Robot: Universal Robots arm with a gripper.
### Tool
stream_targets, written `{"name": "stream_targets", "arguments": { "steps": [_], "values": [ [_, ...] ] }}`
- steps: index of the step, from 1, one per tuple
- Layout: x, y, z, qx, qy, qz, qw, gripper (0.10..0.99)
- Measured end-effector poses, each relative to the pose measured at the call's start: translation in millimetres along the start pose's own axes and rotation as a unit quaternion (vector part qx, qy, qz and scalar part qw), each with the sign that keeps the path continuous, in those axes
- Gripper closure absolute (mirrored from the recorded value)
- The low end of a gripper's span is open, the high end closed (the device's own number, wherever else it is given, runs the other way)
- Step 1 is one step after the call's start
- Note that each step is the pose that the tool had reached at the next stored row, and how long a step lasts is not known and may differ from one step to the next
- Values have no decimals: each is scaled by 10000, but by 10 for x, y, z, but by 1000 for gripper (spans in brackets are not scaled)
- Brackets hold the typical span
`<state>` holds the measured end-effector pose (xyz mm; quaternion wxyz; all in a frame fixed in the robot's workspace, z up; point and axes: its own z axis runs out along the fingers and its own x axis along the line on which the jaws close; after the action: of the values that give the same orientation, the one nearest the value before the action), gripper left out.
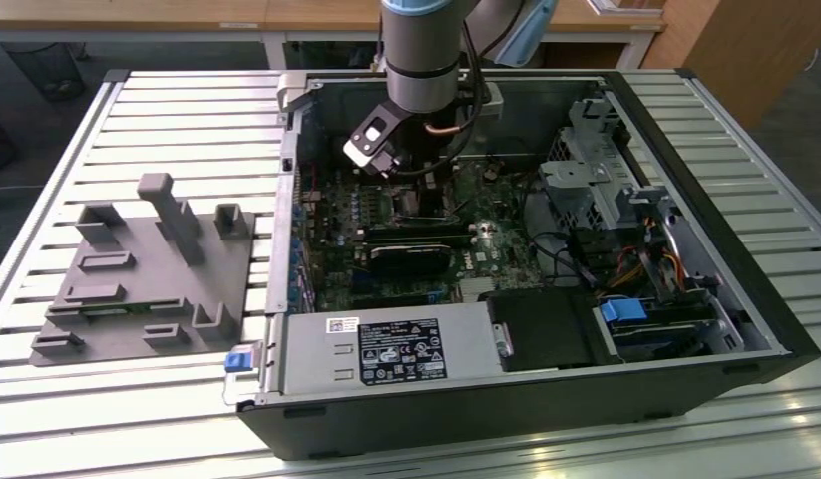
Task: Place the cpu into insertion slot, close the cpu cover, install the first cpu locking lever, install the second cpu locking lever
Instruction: 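Place the cpu into insertion slot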
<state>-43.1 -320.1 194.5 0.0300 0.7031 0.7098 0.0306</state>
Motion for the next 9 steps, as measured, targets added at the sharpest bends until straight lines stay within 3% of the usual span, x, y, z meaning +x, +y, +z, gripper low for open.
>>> {"name": "stream_targets", "arguments": {
  "steps": [9],
  "values": [
    [1, -1, 11, 0, -1, 1, 10000, 545]
  ]
}}
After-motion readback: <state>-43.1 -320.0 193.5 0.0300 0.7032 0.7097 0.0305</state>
